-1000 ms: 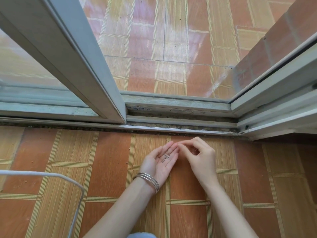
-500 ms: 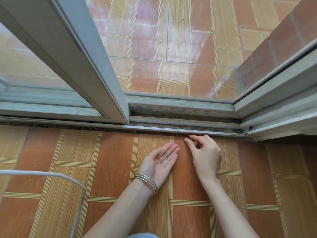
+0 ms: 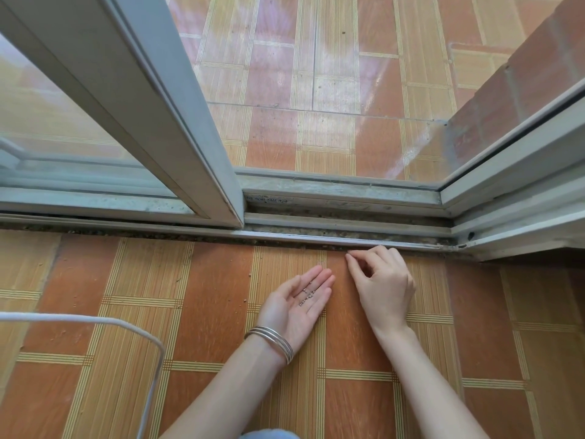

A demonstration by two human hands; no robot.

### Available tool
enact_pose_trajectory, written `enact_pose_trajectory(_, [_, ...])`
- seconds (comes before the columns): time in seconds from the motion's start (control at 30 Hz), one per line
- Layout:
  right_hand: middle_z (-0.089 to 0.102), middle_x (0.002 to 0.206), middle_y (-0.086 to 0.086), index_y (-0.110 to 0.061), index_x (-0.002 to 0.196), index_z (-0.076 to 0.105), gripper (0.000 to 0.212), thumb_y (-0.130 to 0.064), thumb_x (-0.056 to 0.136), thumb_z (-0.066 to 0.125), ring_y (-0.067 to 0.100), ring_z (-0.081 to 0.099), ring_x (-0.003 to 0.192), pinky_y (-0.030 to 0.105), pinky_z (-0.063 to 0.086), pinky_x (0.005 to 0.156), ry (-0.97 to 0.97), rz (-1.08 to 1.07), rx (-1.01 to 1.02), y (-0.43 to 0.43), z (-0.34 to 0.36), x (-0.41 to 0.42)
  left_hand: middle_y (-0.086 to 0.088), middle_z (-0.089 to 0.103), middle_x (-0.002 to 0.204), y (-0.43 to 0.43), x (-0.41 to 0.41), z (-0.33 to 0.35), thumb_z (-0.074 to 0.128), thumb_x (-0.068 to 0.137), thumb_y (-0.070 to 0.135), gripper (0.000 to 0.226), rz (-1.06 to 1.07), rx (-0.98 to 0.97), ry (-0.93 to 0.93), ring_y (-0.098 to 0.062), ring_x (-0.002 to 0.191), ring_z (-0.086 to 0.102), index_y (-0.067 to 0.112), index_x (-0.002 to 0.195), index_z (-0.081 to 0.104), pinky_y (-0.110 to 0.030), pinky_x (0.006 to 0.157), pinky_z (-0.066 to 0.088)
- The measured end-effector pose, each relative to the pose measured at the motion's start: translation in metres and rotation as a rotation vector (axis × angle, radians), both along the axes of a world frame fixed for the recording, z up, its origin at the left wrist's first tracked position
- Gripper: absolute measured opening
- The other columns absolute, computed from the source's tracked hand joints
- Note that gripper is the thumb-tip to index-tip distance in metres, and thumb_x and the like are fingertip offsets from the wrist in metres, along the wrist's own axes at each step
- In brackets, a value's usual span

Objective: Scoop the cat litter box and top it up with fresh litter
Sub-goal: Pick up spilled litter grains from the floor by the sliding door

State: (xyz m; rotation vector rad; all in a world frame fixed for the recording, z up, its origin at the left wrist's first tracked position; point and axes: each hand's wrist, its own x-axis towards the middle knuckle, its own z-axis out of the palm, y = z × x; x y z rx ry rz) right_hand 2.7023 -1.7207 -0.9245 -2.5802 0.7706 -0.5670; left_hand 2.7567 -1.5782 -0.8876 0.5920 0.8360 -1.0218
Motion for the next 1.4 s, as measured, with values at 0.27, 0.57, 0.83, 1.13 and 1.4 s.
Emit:
enact_pose_trajectory(0.27, [0.058, 0.065, -0.010, -0.021, 0.073, 0.068, 0.006, -0.017, 0.078, 0.070, 0.005, 0.050, 0.061, 0.018, 0.040, 0.058, -0.107, 0.119, 0.414, 0.017, 0.018, -0.002, -0.025, 0.066, 0.107, 0.004, -0.003, 0.002, 0.036, 0.097, 0.011, 0.033, 0.033, 0.011, 0.030, -0.031, 0.091, 0.068, -0.009, 0.105, 0.061, -0.041, 0.079, 0.053])
enact_pose_trajectory(0.57, [0.049, 0.069, -0.021, -0.022, 0.083, 0.071, 0.004, -0.026, 0.082, 0.069, 0.000, 0.045, 0.062, 0.012, 0.033, 0.060, -0.003, 0.434, 0.643, 0.070, 0.034, 0.018, -0.024, 0.063, 0.115, 0.087, 0.007, 0.016, 0.071, 0.069, 0.005, 0.045, 0.198, -0.017, -0.053, -0.036, 0.103, 0.063, -0.010, 0.110, 0.062, -0.047, 0.084, 0.052])
enact_pose_trajectory(0.83, [0.051, 0.074, -0.011, -0.027, 0.078, 0.067, 0.011, -0.033, 0.072, 0.075, 0.006, 0.046, 0.073, 0.024, 0.043, 0.059, 0.177, 0.581, 0.318, 0.103, 0.012, 0.033, -0.021, 0.063, 0.117, 0.141, 0.023, 0.008, 0.091, 0.016, -0.006, 0.085, 0.337, 0.024, -0.132, -0.034, 0.100, 0.065, -0.010, 0.098, 0.068, -0.043, 0.073, 0.058])
enact_pose_trajectory(1.13, [0.056, 0.072, -0.005, -0.018, 0.071, 0.064, 0.017, -0.028, 0.070, 0.077, 0.015, 0.050, 0.071, 0.029, 0.045, 0.058, 0.187, 0.595, 0.103, 0.112, 0.007, 0.036, -0.022, 0.064, 0.115, 0.144, 0.018, 0.003, 0.092, 0.020, -0.003, 0.079, 0.333, 0.031, -0.105, -0.034, 0.100, 0.065, -0.010, 0.095, 0.069, -0.044, 0.078, 0.055])
enact_pose_trajectory(1.4, [0.056, 0.085, -0.011, -0.024, 0.087, 0.072, 0.014, -0.033, 0.082, 0.063, 0.006, 0.044, 0.087, 0.015, 0.036, 0.079, 0.099, 0.626, 0.600, 0.110, 0.023, 0.041, -0.024, 0.064, 0.114, 0.124, 0.009, 0.008, 0.046, 0.080, 0.010, 0.037, 0.269, 0.076, -0.030, -0.034, 0.096, 0.066, -0.009, 0.110, 0.059, -0.045, 0.080, 0.052])
